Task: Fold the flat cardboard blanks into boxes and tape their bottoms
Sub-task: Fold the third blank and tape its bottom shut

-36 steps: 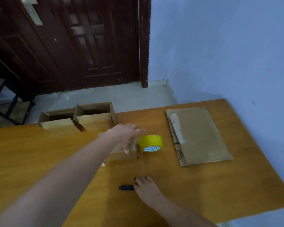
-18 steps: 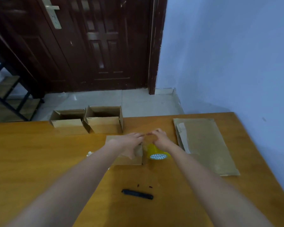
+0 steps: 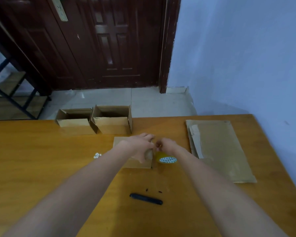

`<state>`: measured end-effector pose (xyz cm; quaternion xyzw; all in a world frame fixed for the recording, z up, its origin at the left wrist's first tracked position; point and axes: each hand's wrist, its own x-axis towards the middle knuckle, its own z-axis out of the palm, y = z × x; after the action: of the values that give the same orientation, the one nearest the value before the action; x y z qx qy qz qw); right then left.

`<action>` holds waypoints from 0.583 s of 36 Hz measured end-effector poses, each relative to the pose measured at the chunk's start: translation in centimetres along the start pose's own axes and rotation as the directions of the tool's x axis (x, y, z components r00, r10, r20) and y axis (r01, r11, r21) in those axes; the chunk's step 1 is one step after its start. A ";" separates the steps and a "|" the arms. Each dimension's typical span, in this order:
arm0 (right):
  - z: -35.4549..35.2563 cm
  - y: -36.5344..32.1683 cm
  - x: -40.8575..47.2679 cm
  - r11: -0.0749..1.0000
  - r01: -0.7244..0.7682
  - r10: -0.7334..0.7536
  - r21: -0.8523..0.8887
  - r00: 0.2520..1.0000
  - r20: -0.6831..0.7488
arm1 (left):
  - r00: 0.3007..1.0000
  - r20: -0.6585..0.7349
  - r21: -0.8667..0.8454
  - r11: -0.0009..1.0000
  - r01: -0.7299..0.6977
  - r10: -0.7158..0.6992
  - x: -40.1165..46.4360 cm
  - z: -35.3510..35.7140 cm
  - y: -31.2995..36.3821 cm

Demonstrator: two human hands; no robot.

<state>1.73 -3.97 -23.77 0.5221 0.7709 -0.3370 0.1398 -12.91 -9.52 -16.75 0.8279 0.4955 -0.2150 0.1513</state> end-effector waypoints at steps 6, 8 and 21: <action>-0.2 -1.5 -0.1 0.997 -0.043 0.044 -0.066 0.999 0.021 | 0.999 0.031 0.028 1.000 0.005 -0.006 0.2 -0.7 0.6; -0.1 -1.6 0.0 0.994 -0.039 0.041 -0.104 0.999 0.015 | 0.999 0.038 0.034 0.999 0.001 -0.003 0.2 -0.8 0.6; 0.5 -1.3 0.1 0.996 -0.033 0.030 -0.087 0.999 -0.039 | 0.990 0.138 0.205 0.979 0.005 -0.034 0.0 -0.5 0.6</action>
<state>0.43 -4.55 -23.72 0.5338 0.7792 -0.2905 0.1533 -12.24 -9.55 -16.32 0.8169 0.4671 -0.3239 0.0980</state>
